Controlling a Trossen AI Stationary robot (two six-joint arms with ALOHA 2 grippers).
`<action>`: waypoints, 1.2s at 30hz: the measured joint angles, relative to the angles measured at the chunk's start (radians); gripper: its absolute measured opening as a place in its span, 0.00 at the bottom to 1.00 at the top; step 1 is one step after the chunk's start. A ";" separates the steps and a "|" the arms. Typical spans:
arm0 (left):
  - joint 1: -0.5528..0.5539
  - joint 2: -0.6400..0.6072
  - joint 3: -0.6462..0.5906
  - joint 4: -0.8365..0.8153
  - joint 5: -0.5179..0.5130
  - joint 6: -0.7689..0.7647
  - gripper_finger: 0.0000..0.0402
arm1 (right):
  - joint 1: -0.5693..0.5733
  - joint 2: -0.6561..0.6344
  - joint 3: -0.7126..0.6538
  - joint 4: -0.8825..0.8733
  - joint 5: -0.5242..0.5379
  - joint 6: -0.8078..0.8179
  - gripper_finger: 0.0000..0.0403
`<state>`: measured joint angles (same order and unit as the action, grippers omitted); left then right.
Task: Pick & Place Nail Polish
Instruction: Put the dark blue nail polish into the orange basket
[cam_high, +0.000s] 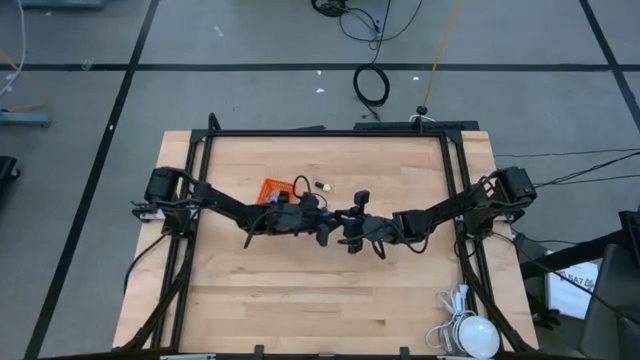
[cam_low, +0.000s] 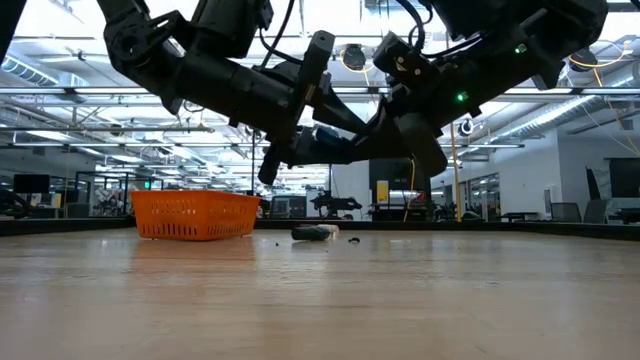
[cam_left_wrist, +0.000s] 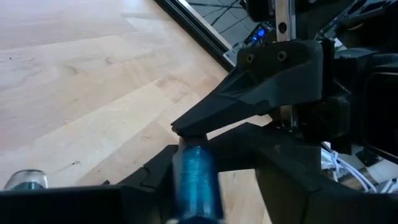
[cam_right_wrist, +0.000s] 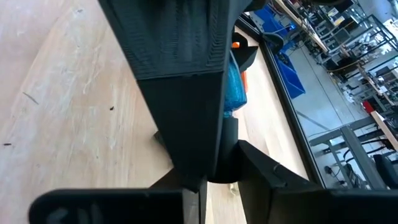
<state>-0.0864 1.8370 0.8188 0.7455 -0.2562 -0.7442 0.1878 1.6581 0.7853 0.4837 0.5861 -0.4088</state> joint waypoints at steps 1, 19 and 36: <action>0.000 0.000 0.000 -0.001 0.000 0.000 0.42 | 0.003 0.000 0.000 -0.003 0.001 0.000 0.12; 0.008 0.000 0.002 -0.034 0.009 -0.012 0.33 | 0.041 0.000 0.000 -0.025 0.001 0.000 0.12; 0.011 -0.002 0.002 -0.044 0.029 0.039 0.12 | 0.075 0.000 0.003 -0.073 0.024 0.060 0.12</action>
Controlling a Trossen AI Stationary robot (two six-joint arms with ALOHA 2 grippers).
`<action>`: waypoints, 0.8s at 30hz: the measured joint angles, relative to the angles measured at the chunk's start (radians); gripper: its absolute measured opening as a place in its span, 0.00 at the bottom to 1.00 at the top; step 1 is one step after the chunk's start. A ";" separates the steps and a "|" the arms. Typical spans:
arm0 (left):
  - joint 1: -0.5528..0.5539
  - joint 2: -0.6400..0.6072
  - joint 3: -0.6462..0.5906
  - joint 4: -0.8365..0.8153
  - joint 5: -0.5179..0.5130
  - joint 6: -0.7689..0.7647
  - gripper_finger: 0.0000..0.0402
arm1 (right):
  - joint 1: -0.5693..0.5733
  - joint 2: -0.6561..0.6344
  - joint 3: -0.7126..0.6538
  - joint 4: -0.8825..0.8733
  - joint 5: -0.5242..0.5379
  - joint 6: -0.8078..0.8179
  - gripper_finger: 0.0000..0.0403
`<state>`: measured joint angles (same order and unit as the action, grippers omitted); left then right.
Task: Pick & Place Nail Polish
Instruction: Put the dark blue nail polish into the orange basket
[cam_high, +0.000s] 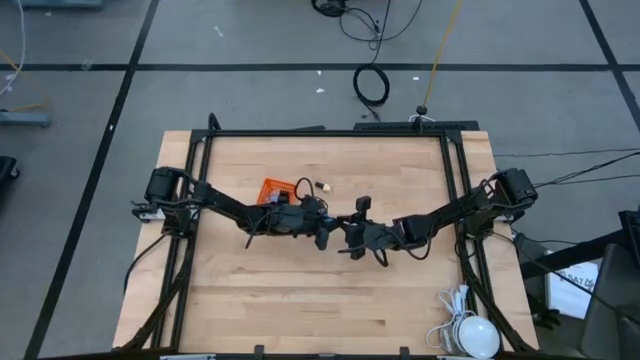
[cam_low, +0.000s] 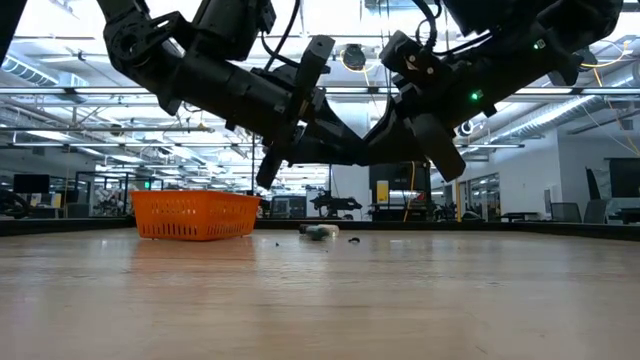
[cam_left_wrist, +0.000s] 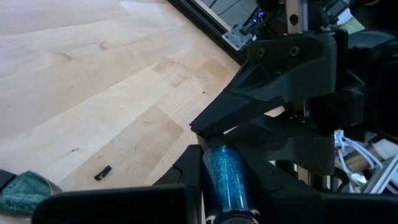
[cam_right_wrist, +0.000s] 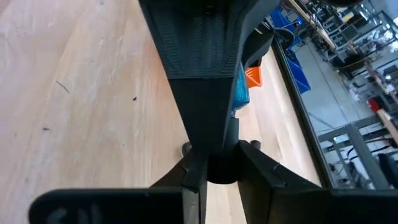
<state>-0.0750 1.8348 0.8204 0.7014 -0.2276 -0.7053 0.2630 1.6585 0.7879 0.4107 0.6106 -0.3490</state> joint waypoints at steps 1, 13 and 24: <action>0.000 -0.007 0.000 -0.007 0.003 0.011 0.12 | 0.000 0.000 0.000 0.001 0.002 0.017 0.14; -0.034 -0.226 0.003 -0.289 -0.205 0.137 0.12 | 0.026 -0.048 0.001 -0.071 0.019 0.176 0.56; -0.138 -0.389 0.001 -0.660 -0.496 0.097 0.12 | 0.026 -0.208 0.000 -0.296 0.077 0.278 0.52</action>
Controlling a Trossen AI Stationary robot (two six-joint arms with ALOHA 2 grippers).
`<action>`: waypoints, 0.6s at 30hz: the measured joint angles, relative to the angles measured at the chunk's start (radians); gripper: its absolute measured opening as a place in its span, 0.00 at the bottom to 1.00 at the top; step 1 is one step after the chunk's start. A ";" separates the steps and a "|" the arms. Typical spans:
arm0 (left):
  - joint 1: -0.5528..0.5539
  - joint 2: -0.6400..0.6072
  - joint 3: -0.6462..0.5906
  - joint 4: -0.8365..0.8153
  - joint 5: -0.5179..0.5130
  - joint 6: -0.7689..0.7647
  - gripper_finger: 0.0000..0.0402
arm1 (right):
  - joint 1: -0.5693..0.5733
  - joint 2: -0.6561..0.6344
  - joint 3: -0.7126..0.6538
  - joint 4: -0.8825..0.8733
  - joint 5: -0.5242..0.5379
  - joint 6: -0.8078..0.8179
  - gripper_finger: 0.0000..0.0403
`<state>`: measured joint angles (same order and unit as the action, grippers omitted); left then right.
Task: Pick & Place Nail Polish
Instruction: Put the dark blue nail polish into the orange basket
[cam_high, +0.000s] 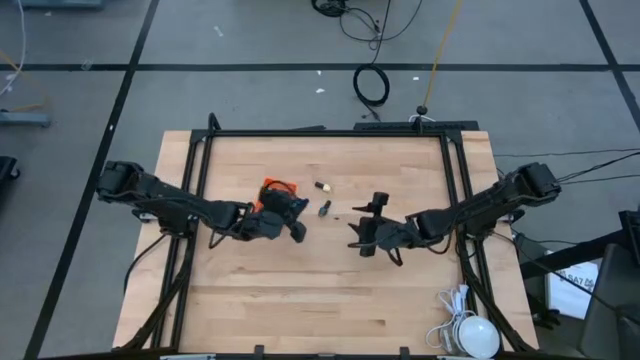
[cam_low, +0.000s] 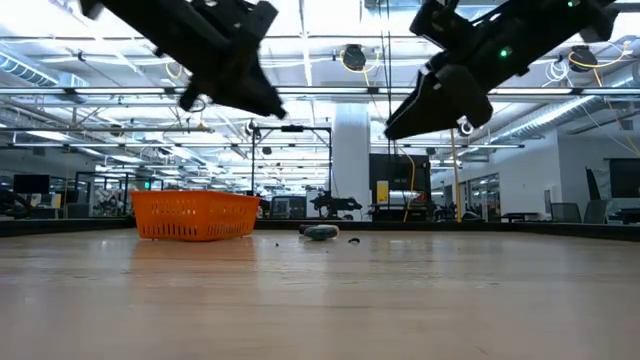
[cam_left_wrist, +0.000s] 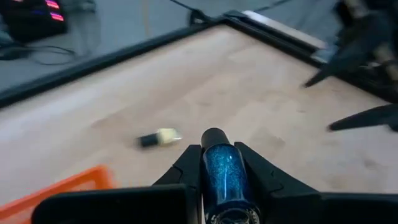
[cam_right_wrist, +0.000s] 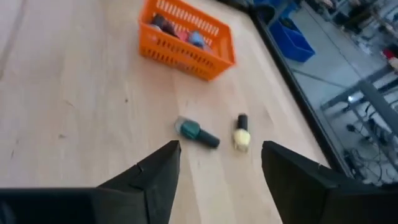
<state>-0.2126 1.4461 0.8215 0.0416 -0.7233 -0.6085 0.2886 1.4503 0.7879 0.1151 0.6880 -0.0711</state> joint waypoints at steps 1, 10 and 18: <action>-0.010 -0.017 0.000 -0.042 -0.033 -0.017 0.12 | 0.000 -0.016 0.000 -0.026 0.014 0.013 0.52; -0.059 -0.061 -0.016 -0.304 -0.206 -0.242 0.12 | 0.001 -0.146 -0.114 0.057 0.018 0.060 0.49; -0.040 -0.059 -0.115 -0.253 -0.159 -0.350 0.12 | 0.000 -0.217 -0.247 0.293 0.018 0.015 0.49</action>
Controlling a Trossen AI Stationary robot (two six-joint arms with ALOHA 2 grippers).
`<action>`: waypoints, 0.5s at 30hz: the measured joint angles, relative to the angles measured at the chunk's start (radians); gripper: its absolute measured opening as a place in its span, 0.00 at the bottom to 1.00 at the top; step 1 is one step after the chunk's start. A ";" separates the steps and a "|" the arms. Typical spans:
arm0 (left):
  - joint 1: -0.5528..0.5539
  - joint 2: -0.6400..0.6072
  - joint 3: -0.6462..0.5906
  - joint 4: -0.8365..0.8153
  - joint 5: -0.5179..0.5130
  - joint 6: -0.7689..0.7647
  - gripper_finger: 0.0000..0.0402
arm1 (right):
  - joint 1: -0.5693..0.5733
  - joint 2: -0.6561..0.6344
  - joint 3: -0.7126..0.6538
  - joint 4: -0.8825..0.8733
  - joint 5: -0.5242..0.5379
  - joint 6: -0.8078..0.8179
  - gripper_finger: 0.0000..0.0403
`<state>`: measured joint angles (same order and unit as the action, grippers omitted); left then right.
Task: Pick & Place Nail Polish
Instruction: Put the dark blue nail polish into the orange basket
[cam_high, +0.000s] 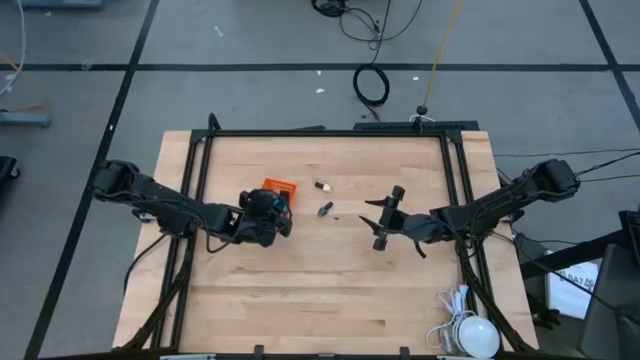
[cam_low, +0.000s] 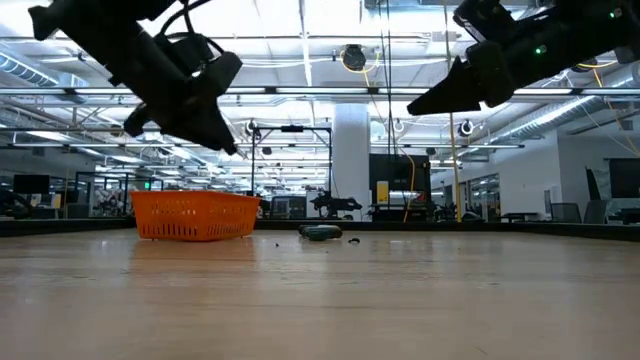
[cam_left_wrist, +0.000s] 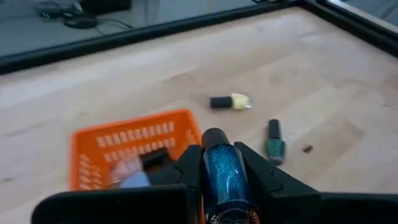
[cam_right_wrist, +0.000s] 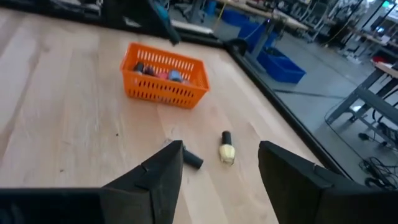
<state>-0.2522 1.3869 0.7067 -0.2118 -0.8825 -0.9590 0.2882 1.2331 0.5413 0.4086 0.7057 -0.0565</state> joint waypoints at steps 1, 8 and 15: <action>0.002 0.000 -0.007 0.031 0.022 0.022 0.12 | 0.000 -0.003 -0.009 0.016 0.000 -0.007 0.49; 0.004 0.009 -0.039 0.544 0.609 0.508 0.12 | -0.001 -0.003 -0.021 0.036 0.000 -0.029 0.49; -0.043 0.047 -0.061 1.003 1.127 0.743 0.12 | -0.001 -0.003 -0.021 0.044 0.000 -0.030 0.49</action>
<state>-0.2950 1.4334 0.6453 0.7911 0.2441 -0.2160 0.2874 1.2302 0.5205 0.4528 0.7059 -0.0868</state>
